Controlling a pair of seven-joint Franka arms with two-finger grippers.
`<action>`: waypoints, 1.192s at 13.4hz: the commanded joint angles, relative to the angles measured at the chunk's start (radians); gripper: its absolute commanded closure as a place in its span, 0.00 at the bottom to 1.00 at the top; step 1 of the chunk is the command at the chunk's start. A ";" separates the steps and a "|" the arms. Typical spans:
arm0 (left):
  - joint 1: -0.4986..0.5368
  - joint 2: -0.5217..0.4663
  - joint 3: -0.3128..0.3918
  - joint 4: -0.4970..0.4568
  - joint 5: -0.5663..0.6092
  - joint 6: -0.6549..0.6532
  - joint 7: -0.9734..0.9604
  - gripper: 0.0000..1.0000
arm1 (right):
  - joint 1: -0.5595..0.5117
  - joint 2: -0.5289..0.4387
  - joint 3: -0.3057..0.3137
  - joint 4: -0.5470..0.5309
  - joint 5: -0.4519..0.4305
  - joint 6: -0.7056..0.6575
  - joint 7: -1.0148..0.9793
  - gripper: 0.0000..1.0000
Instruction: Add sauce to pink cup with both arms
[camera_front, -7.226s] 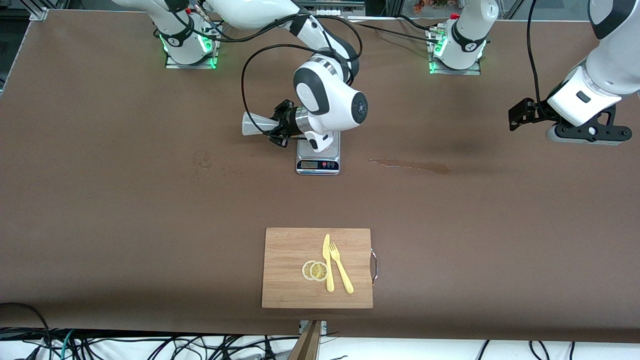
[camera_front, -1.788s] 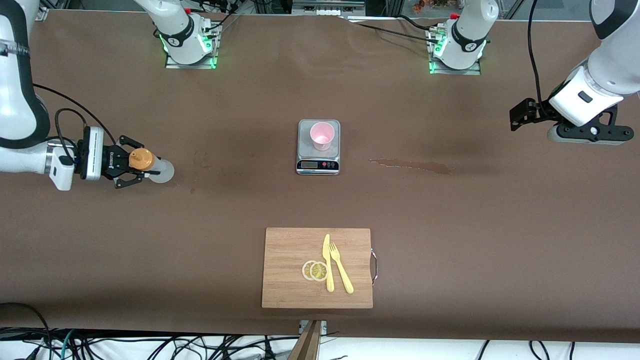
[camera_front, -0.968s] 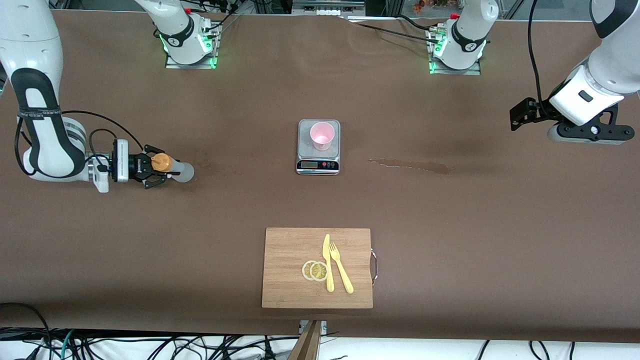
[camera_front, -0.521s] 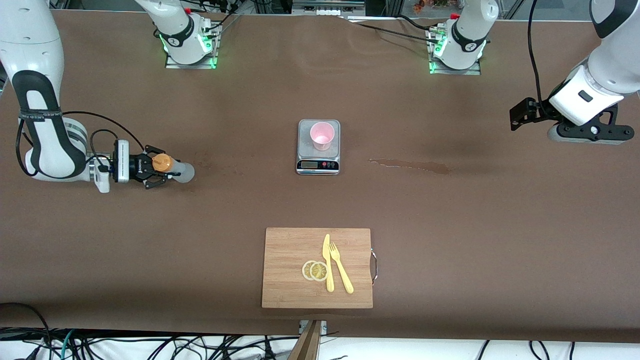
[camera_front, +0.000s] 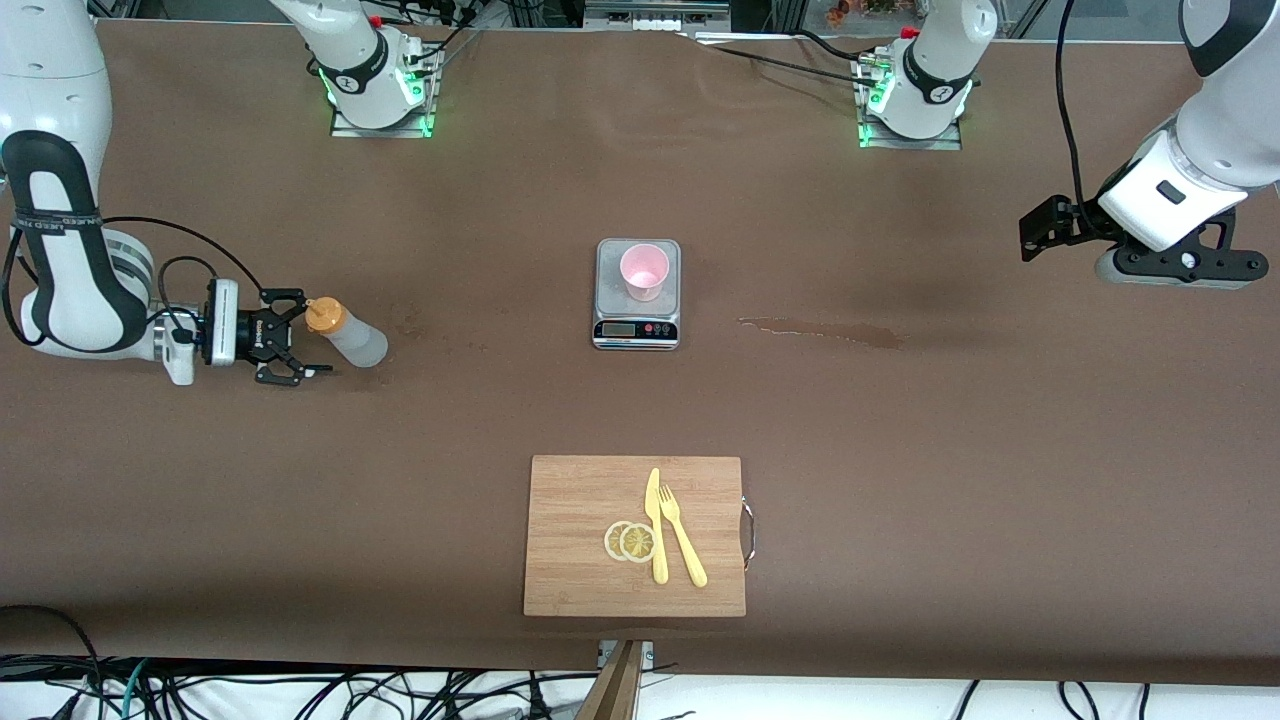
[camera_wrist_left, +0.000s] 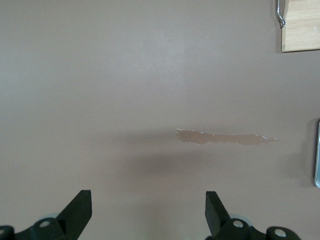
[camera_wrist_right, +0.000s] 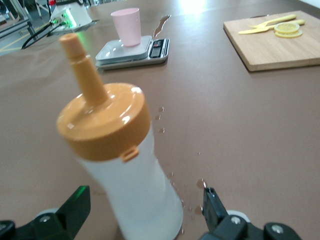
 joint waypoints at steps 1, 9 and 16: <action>0.005 -0.013 -0.002 0.003 0.001 -0.019 0.005 0.00 | -0.010 -0.101 -0.020 -0.011 -0.098 -0.007 0.023 0.00; 0.005 -0.013 -0.001 0.006 0.001 -0.022 0.005 0.00 | -0.007 -0.418 0.016 0.018 -0.604 0.021 0.634 0.00; 0.005 -0.013 0.002 0.004 0.001 -0.023 0.007 0.00 | 0.046 -0.564 0.075 0.042 -0.784 0.024 1.159 0.00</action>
